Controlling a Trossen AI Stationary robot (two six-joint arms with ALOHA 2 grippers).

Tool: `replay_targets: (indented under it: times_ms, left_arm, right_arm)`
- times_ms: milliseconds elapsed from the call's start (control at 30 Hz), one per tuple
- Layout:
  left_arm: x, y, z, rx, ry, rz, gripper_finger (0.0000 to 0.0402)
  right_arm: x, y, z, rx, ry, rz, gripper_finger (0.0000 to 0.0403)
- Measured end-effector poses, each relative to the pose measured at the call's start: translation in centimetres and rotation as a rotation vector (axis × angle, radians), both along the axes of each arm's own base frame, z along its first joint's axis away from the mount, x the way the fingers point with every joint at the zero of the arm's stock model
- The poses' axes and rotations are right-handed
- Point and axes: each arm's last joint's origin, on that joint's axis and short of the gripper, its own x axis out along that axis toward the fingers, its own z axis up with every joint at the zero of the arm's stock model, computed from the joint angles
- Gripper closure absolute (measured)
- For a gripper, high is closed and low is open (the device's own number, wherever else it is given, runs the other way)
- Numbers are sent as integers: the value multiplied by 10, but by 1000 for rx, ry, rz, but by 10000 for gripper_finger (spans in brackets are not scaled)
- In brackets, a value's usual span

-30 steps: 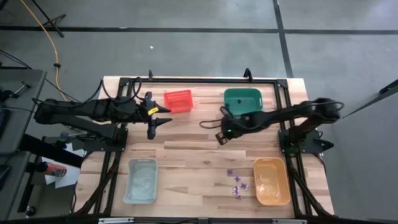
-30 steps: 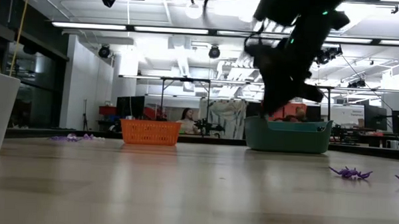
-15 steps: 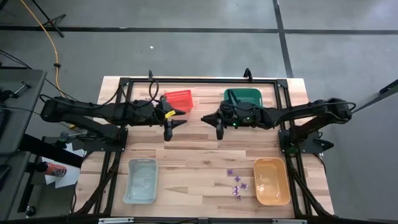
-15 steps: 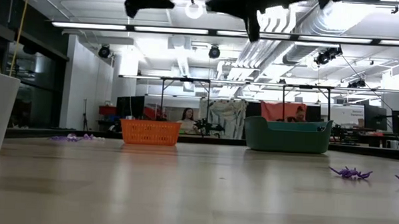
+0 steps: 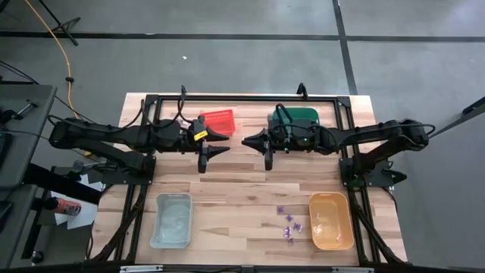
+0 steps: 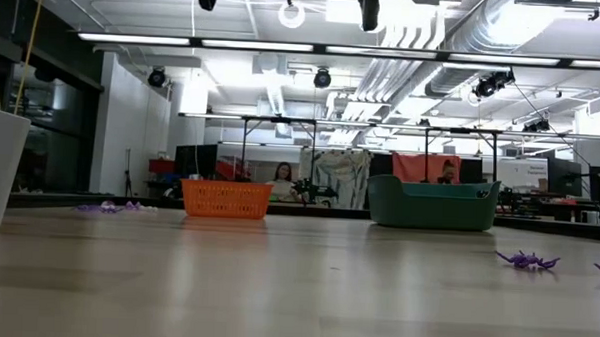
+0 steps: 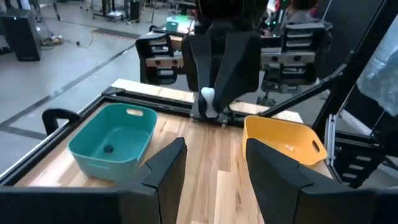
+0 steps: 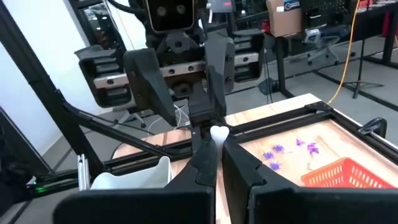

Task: Sort Halloween decoration
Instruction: Put the white bone toy into the yellow bin

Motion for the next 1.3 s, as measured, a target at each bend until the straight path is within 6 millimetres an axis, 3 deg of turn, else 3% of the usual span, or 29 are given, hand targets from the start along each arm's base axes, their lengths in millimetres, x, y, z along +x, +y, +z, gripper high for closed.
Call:
replay_targets:
  times_ms: [300,433,533,700,1033,1167,1300]
  left_arm:
    - [-1,0,1,24,4,-4,245]
    - [-10,1,4,54,19,2,245]
    - [-19,3,5,66,43,41,245]
    - [-30,6,10,133,50,111,245]
    - [-32,8,11,202,59,170,245]
    - [-32,8,11,202,59,170,245]
    - [-32,8,11,202,59,170,245]
  right_arm:
    - [0,0,-1,-16,14,10,402]
    - [-7,4,-6,104,115,145,402]
    - [-16,14,-14,303,274,315,402]
    - [-35,53,-32,607,628,470,402]
    - [-106,155,-72,729,1225,395,402]
    - [-131,170,-79,755,1384,255,402]
    - [-146,169,-86,714,1430,4,402]
